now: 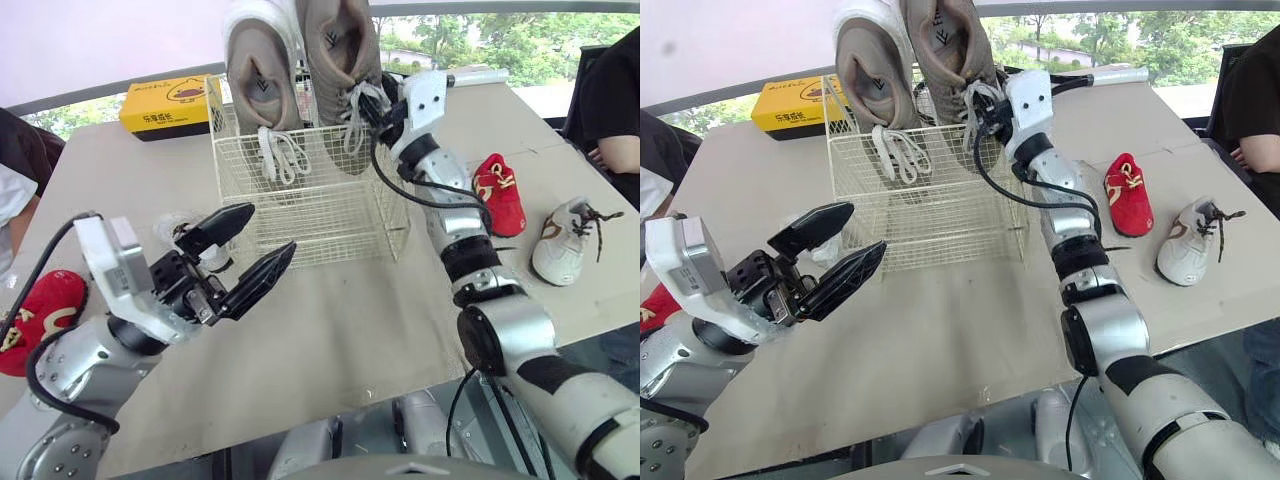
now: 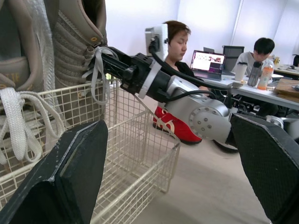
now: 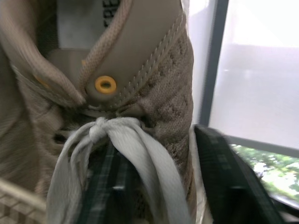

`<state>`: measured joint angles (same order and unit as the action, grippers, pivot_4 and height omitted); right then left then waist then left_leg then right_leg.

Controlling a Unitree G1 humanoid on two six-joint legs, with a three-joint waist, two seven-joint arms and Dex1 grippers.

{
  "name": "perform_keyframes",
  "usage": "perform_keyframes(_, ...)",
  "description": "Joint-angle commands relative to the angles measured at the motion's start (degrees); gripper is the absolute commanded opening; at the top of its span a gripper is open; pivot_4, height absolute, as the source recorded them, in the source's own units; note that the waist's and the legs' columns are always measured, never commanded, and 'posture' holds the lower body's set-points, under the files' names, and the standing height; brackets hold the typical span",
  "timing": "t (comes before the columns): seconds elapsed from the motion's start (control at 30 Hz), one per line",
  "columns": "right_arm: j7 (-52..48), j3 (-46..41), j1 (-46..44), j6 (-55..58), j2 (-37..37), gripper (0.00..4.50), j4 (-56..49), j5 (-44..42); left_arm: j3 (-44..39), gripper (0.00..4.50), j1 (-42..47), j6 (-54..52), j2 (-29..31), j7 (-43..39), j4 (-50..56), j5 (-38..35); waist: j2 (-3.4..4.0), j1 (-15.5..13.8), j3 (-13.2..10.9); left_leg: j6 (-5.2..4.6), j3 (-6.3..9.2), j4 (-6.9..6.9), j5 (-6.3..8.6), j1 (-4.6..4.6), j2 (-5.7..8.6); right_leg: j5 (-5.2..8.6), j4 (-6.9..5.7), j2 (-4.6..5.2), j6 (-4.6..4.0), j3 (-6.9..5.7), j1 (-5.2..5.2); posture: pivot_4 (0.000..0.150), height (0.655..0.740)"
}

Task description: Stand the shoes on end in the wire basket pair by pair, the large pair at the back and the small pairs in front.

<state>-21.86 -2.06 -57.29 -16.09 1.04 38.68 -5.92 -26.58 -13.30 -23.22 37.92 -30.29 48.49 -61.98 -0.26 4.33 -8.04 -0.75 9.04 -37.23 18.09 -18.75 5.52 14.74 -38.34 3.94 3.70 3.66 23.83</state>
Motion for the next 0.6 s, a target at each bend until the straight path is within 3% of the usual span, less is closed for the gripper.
perform_keyframes(0.03,-0.93,-0.04,2.88,6.96,0.97,3.21,-9.92,-2.62,-1.45,4.5,-0.15,1.44,-0.01,-0.95,-0.45,0.41,0.03,-0.35,-0.03,0.0,-0.01,0.0,0.0,0.0,0.0,0.0,0.01,0.0,-0.01,0.0,0.0,0.15,0.74)
perform_keyframes(0.1,-0.29,-1.5,3.69,11.95,1.47,4.24,-16.75,-5.69,-1.21,4.5,-0.08,1.43,-0.03,-1.44,-0.95,0.43,0.05,-0.6,-0.08,0.0,0.01,0.0,0.0,-0.05,0.0,-0.01,0.04,0.0,-0.01,-0.03,0.02,0.15,0.74)
perform_keyframes(0.23,0.48,-2.32,6.19,21.06,4.48,4.24,-28.26,-7.77,-0.27,4.5,0.36,1.45,-0.16,-2.53,-1.82,0.54,0.12,-1.08,-0.21,0.0,0.15,0.03,0.0,-0.38,0.0,-0.02,0.17,0.03,-0.02,-0.17,0.26,0.15,0.74)
perform_keyframes(0.33,0.61,-1.91,9.66,26.63,7.48,4.24,-37.13,-8.22,0.24,4.5,1.12,1.28,0.0,-3.43,-2.59,0.4,0.11,-1.1,-0.2,0.02,0.36,-0.09,-0.01,-1.3,-0.01,-0.04,0.27,0.08,-0.01,-0.46,1.01,0.15,0.74)
perform_keyframes(0.6,-1.1,-4.63,21.24,42.59,17.01,4.24,-59.16,-15.78,1.67,4.5,3.09,0.19,1.45,-7.63,-5.16,-0.07,0.11,-1.09,-0.2,0.03,0.63,-0.14,-0.01,-1.87,-0.02,-0.03,0.67,0.16,0.0,-0.84,1.28,0.15,0.74)
